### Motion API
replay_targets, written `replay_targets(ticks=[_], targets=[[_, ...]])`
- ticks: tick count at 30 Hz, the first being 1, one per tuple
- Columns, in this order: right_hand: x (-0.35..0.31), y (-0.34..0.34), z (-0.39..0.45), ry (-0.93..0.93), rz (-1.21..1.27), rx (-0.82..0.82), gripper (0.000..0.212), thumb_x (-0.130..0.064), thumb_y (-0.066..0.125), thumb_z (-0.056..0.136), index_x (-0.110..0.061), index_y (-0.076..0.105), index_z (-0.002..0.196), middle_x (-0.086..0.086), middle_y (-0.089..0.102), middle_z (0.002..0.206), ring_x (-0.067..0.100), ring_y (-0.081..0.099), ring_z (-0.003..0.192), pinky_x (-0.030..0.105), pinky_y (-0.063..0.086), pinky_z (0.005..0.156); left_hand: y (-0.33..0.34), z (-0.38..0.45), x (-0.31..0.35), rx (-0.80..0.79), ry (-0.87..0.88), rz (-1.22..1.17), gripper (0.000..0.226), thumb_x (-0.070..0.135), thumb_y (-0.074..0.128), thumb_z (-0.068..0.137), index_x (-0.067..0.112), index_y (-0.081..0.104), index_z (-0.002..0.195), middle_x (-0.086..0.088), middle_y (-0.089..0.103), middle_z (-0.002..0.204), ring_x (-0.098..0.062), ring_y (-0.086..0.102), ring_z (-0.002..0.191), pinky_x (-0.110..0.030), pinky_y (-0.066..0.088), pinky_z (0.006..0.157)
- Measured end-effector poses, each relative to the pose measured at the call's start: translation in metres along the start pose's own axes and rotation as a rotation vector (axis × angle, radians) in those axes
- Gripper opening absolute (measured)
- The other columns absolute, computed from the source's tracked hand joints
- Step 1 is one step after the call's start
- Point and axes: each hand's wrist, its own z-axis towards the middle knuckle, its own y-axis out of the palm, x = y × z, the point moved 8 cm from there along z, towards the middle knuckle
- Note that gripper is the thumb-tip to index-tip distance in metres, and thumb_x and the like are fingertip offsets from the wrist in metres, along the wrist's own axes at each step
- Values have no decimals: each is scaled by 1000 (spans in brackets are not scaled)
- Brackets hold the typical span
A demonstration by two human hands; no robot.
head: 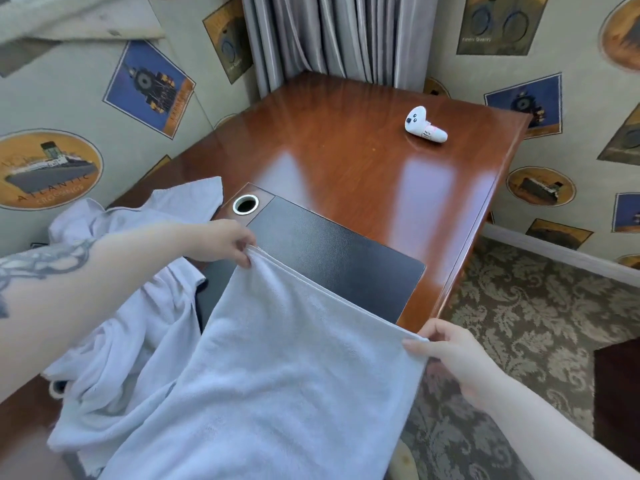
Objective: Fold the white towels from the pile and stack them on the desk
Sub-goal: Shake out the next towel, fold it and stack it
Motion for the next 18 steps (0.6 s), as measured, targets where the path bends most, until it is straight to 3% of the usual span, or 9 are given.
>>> replay_targets(ticks=[2,3,6,9,14,18], targets=[[-16,2,-1,1,119,-6,28,-17,83,67,-13,55,65,7,63,70,14,55,61,25,38,55,-23,-15,6,58,13,-198,7,14,76,82,10,71,87,-11,71,88,-23,64,87,-34,48,83],[-28,1,-4,-45,38,23,28,-16,84,67,-15,55,64,2,61,67,10,52,59,23,36,54,-31,-24,11,60,17,-205,7,13,76,82,7,71,85,-15,70,88,-25,63,85,-35,47,82],[-58,-2,-13,-182,-100,126,29,-11,84,72,-11,56,65,1,56,63,10,43,56,24,31,52,-43,-29,23,79,-29,189,9,19,70,86,16,63,80,-3,59,78,-23,55,79,-29,39,70],[-73,-6,-18,-232,-120,195,28,-5,83,69,-5,56,66,4,53,62,14,43,60,28,31,57,-63,-24,41,216,-129,609,8,25,59,92,27,58,100,3,58,98,-25,59,99,-29,35,77],[-72,-16,-5,-222,-238,257,30,-4,76,69,-12,48,64,1,47,60,17,41,59,29,30,54,-55,10,50,296,-187,688,21,20,51,95,23,59,114,2,59,118,-22,58,113,-37,36,96],[-64,-35,29,-190,-345,224,28,-4,70,69,-12,44,63,-2,44,59,16,38,59,30,30,55,-45,55,56,328,-144,811,26,4,47,90,20,56,109,0,54,115,-23,59,104,-33,30,75]])
